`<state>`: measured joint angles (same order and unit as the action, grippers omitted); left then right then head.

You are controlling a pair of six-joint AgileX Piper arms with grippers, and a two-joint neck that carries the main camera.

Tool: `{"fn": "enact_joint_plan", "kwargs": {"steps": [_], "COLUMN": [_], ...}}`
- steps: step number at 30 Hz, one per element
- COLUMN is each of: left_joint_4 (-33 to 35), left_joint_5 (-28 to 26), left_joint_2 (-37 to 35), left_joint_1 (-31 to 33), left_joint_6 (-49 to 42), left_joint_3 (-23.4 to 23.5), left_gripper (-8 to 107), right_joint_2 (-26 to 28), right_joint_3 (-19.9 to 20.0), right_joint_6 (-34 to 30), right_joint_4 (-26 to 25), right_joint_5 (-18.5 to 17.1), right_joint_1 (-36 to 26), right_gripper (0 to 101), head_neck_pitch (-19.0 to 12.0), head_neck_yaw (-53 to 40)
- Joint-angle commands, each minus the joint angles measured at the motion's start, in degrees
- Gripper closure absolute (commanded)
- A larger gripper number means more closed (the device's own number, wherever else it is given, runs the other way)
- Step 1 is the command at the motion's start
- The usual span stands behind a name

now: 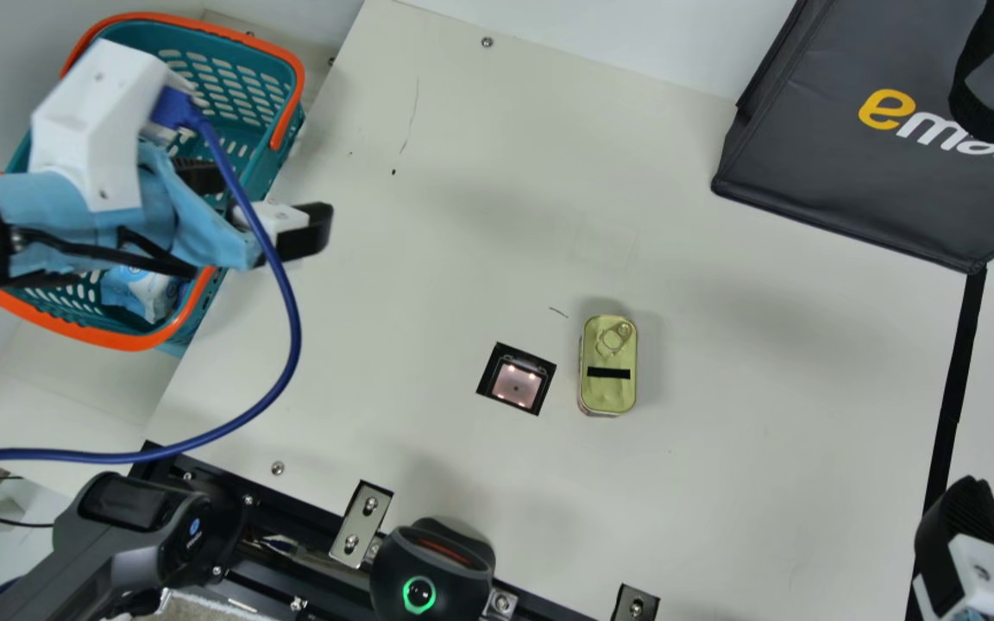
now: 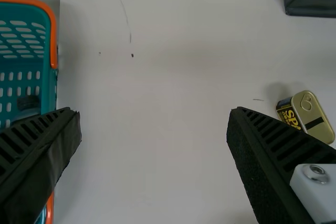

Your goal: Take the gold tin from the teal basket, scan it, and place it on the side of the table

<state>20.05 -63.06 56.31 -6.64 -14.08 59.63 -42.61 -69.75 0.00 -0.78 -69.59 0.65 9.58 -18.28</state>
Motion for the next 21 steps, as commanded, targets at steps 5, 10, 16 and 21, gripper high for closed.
{"fn": "enact_joint_plan", "kwargs": {"steps": [5,10,16,21], "left_joint_4": [-0.02,-0.02,-0.02,-0.02], "left_joint_5": [0.11,-0.01,-0.01,-0.01], "left_joint_2": [0.0,0.0,0.0,0.0], "left_joint_1": [0.0,0.0,0.0,0.0], "left_joint_6": [0.0,0.0,0.0,0.0], "left_joint_3": [0.0,0.0,0.0,0.0], "left_gripper": [9,9,9,9], "right_joint_2": [0.0,0.0,-0.05,-1.71], "right_joint_3": [0.0,0.0,0.0,0.49], "right_joint_6": [0.0,0.0,0.02,-1.33], "right_joint_4": [0.0,0.0,-0.02,0.8], "right_joint_5": [0.0,0.0,0.04,-0.31], "right_joint_1": [0.0,0.0,0.02,1.79], "right_gripper": [6,6,6,6], "head_neck_pitch": [-1.66,-1.66,-1.66,-1.66], "head_neck_yaw": [5.2,11.88,19.86,19.86]}}
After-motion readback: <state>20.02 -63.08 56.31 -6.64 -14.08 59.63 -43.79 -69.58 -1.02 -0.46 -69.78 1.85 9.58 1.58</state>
